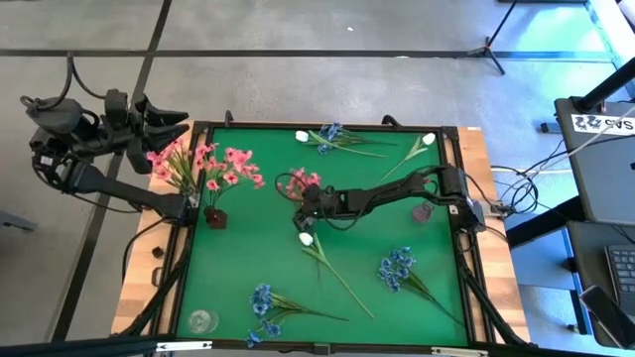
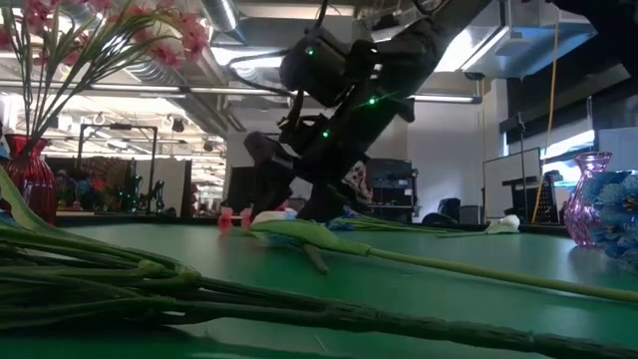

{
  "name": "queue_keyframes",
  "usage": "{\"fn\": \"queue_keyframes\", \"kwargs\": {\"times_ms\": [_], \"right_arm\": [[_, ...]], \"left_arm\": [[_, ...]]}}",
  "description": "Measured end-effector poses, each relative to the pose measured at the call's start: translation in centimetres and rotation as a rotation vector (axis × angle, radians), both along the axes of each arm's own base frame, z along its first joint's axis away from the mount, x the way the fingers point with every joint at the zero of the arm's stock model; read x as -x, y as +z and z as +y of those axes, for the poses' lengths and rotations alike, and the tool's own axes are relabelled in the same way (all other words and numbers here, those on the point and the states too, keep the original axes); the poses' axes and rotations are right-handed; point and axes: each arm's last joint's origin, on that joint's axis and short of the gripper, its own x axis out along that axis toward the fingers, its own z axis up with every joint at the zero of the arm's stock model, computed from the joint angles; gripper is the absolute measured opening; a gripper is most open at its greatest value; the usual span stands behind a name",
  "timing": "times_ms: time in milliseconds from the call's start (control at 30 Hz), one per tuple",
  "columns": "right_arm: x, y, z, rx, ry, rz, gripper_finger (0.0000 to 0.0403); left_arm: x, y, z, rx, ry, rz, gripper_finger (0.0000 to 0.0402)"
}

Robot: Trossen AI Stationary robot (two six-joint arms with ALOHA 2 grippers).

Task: Sort flowers into vase by color
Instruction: Put the pink flower into the red vase

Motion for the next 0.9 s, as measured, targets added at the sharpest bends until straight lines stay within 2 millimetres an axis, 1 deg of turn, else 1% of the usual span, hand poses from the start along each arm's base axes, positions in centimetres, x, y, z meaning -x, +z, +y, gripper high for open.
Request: {"fn": "queue_keyframes", "kwargs": {"times_ms": [67, 133, 233, 333, 433, 500, 600, 633, 700, 800, 900], "right_arm": [[-0.1, -0.4, 0.0, 0.011, 0.015, 0.01, 0.0311], [0.0, -0.5, 0.1, 0.036, 0.054, 0.035, 0.0301], [0.1, -1.1, 0.6, 0.137, 0.113, 0.093, 0.0265], [0.2, -1.2, 1.0, 0.226, 0.177, 0.127, 0.0208], [0.0, -1.2, 1.0, 0.304, 0.23, 0.139, 0.014], [-0.2, -1.0, 1.1, 0.303, 0.248, 0.131, 0.0092], [-0.9, -0.1, 1.0, 0.274, 0.245, 0.104, 0.0026], [-1.3, 0.5, 1.0, 0.269, 0.249, 0.086, 0.0015], [-2.3, 2.2, 1.1, 0.285, 0.252, 0.026, 0.0018], [-3.3, 6.6, 1.0, 0.34, 0.244, -0.077, 0.0038], [-3.5, 11.2, 1.0, 0.383, 0.246, -0.181, 0.0035]], "left_arm": [[-0.1, 0.1, 0.0, 0.001, -0.002, -0.005, 0.0174], [-0.4, 0.3, -0.1, 0.003, -0.007, -0.028, 0.0174], [-0.7, 0.9, -0.1, -0.007, -0.009, -0.073, 0.0174], [-1.1, 1.4, -0.1, -0.038, -0.008, -0.111, 0.0174], [-1.7, 2.0, -0.2, -0.064, -0.007, -0.144, 0.0174], [-1.9, 2.1, -0.2, -0.077, -0.006, -0.154, 0.0174], [-2.4, 2.2, -0.3, -0.086, -0.005, -0.153, 0.0174], [-2.5, 2.1, -0.3, -0.088, -0.006, -0.143, 0.0174], [-2.9, 2.1, -0.3, -0.089, -0.006, -0.13, 0.0174], [-2.9, 1.9, -0.3, -0.091, -0.006, -0.116, 0.0174], [-2.8, 2.0, -0.3, -0.089, 0.011, -0.121, 0.0174]]}}
